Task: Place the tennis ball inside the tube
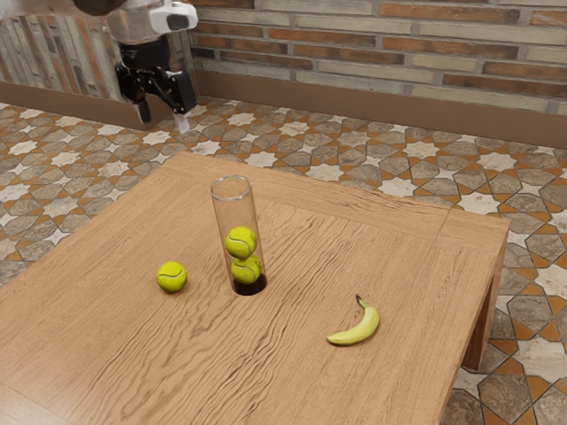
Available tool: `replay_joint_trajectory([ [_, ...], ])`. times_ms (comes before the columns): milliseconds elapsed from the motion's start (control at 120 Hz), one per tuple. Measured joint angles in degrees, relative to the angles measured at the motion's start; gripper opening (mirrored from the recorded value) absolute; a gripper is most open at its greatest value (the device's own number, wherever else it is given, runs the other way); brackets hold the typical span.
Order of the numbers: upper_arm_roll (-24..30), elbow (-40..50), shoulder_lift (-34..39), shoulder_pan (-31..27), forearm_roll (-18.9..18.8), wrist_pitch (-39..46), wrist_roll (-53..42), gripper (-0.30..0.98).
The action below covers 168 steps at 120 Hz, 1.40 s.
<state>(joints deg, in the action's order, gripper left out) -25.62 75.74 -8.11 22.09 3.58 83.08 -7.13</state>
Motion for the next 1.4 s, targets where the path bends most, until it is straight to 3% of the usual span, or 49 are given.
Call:
replay_joint_trajectory([
  [175, 3.4, 14.4, 5.2, -1.3, -2.8, 7.4, -1.3, 0.67],
  [300, 3.5, 25.2, 7.4, -6.2, -3.1, 13.1, -1.2, 0.67],
  [492, 3.6, 34.6, 1.0, -14.9, -1.5, 25.5, -1.2, 0.67],
  [792, 6.0, 38.7, -4.7, -14.2, 2.6, 38.7, -1.3, 0.67],
  [1400, 7.4, 39.2, -15.0, -14.9, 6.7, 48.7, -1.6, 0.67],
])
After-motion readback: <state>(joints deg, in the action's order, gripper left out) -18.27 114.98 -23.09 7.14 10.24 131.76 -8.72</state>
